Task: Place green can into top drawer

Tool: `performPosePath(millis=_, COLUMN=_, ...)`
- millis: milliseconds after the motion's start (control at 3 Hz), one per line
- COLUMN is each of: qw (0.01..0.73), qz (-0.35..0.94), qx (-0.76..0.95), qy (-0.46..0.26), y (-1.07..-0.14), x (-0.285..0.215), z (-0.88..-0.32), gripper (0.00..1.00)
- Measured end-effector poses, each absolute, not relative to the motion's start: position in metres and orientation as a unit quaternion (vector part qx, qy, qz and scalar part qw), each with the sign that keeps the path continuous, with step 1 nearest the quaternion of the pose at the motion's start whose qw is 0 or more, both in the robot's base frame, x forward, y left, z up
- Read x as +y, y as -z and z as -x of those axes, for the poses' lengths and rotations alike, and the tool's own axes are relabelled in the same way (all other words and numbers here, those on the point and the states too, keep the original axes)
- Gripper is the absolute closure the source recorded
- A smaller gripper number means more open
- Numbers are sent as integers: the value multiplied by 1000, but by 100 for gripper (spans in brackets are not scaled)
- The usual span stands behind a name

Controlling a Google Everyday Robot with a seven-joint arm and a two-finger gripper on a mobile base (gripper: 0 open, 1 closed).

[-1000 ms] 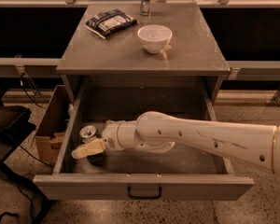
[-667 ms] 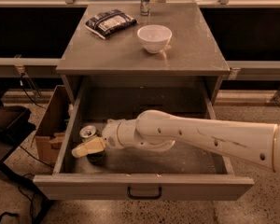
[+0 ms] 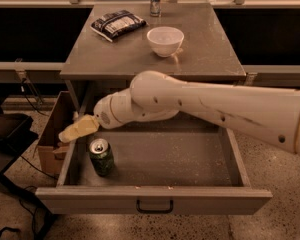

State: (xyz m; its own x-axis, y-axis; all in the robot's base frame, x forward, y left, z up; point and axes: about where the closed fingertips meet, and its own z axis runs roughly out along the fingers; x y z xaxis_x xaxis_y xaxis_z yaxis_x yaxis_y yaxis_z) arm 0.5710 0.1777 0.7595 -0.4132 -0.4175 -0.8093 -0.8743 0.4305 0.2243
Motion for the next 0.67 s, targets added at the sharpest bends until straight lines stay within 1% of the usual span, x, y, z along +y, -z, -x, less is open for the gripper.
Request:
performPosePath(millis=333, qw=346, qz=426, qx=781, qy=-297, y=-840, x=154, z=-583, gripper=0)
performPosePath(millis=667, qw=354, qz=389, qx=811, qy=-254, y=-901, x=94, z=-579, gripper=0)
